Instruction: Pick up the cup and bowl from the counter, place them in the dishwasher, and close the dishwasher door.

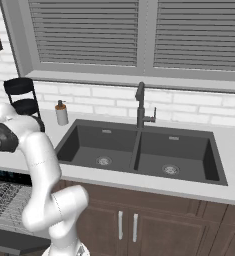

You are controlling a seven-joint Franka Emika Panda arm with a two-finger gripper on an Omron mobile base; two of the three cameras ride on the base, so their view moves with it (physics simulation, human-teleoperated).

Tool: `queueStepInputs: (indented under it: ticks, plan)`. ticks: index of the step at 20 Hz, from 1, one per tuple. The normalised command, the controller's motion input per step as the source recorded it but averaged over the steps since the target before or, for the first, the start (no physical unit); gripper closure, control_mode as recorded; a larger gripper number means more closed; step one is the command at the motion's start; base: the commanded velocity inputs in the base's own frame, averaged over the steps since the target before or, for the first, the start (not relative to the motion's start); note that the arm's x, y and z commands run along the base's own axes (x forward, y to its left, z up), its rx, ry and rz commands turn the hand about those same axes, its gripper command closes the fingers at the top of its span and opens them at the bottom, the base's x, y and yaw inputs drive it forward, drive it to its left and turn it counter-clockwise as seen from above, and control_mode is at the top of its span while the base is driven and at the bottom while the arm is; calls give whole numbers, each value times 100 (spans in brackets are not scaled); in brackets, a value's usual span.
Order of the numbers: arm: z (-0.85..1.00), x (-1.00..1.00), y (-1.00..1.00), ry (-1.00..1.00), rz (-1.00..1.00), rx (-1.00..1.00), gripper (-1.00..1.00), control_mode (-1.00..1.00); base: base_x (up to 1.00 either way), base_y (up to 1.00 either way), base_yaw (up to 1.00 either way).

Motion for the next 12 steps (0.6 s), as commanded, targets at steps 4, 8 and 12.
queueStepInputs:
  ticks: [4,8,12]
  plan:
    - [8,-100,-30,-12,4,1,100,-100,0,0,0]
    - [0,-100,-49,-14,0,0,100,-100,0,0,0]
    - [-7,-83,-63,-9,-9,0,100,-100,0,0,0]
